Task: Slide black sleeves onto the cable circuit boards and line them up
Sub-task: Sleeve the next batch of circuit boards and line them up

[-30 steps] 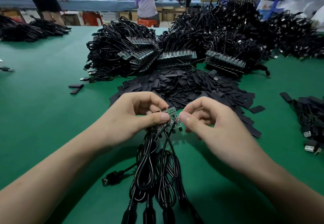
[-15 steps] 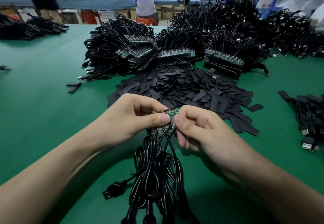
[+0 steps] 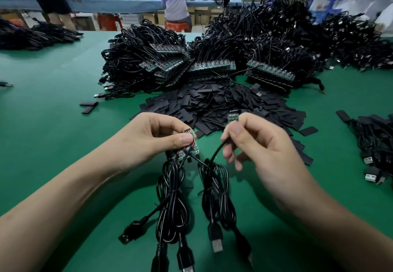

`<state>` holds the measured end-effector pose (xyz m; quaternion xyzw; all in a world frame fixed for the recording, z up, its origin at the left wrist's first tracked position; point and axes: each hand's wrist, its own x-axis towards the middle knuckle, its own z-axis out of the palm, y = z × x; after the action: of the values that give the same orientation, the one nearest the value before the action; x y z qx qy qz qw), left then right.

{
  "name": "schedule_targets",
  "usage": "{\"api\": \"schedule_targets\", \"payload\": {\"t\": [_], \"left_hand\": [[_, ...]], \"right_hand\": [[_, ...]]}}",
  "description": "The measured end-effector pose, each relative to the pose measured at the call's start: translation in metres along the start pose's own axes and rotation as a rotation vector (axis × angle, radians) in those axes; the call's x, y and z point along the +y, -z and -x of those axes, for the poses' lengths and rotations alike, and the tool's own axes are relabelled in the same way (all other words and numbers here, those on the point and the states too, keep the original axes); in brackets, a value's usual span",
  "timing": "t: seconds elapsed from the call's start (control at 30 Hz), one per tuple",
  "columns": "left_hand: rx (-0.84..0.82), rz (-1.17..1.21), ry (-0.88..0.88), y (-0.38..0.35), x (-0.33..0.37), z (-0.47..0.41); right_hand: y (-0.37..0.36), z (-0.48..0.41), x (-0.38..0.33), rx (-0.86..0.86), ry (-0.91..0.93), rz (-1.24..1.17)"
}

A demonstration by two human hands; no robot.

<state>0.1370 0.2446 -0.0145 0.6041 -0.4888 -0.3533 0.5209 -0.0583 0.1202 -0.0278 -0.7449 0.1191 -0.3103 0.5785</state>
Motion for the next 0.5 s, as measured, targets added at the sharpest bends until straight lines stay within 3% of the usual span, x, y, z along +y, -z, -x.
{"api": "schedule_targets", "payload": {"t": [0.3, 0.5], "left_hand": [[-0.167, -0.070, 0.023, 0.020, 0.000, 0.002], [-0.272, -0.061, 0.007, 0.015, 0.002, 0.006]], "right_hand": [[0.007, 0.002, -0.026, 0.117, 0.241, -0.086], [0.004, 0.002, -0.024, 0.181, 0.099, 0.013]]}}
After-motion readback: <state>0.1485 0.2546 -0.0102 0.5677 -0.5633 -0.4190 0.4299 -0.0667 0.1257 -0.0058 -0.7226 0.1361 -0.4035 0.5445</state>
